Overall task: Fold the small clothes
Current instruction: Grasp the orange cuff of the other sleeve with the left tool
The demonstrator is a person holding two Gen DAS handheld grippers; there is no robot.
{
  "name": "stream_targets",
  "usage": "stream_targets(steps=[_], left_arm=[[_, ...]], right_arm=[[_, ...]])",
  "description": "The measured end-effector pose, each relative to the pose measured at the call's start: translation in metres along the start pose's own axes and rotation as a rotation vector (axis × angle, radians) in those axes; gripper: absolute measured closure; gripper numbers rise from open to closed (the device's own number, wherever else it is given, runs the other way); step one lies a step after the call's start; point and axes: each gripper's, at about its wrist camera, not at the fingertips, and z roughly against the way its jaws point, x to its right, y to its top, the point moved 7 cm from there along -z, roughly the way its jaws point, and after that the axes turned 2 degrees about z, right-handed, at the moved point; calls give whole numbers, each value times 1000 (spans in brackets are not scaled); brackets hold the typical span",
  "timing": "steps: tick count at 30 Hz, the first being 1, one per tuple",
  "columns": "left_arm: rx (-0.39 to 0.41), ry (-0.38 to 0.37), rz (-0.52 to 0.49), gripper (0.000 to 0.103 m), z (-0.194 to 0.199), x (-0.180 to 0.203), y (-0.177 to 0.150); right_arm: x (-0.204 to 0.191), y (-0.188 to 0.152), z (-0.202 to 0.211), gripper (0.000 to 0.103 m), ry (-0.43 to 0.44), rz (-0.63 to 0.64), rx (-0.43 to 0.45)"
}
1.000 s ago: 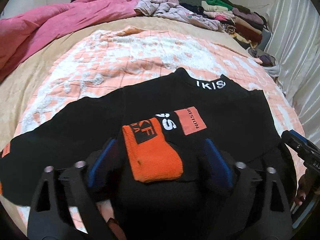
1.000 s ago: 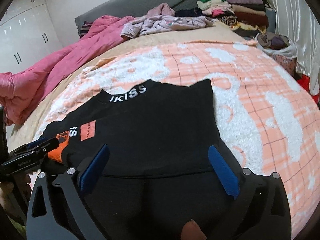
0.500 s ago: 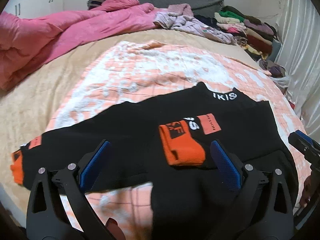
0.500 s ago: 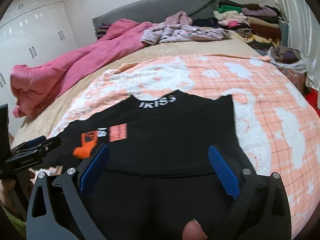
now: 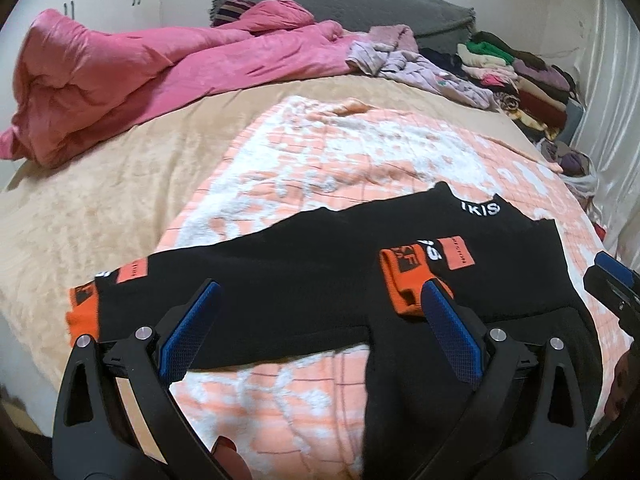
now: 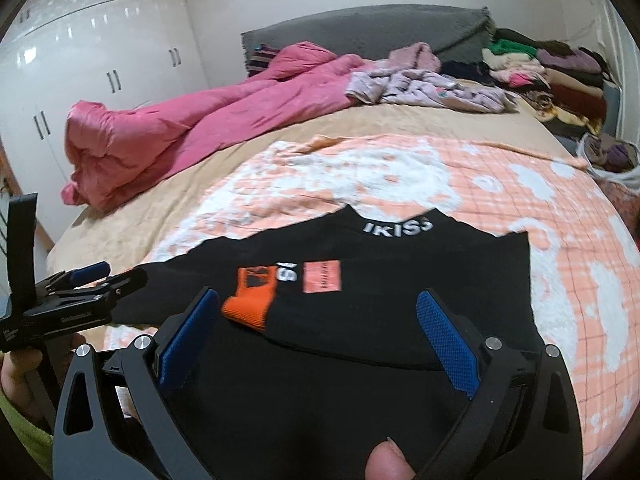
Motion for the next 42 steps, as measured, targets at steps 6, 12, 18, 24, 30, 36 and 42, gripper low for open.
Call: stream_targets(steps=[6,12,18,24,30,36,42], left_arm=[[26,30,26,10,13,-19,4],[38,81,78,10,22,-51,5],[23,123,151,10,21,-85,2],[6,166,228,10,13,-124,-4],[-14,193,301,10,6,-161,-12],[-44,227,379,10,-4,-200,-23],[-70,248,433,10,-10,-225,-35]], right_arm=[[-31,3,-1,4,46,62,-4],[-61,6,-11,4,97,111,-19],[-90,7,-28,4,133,168,-43],[-115,4,-48,4,156,216,-72],[-136,-3,-65,4,175,250,-99],[-161,-12,-84,4,207,287,-141],[-188,-21,-102,4,232,332,-171]])
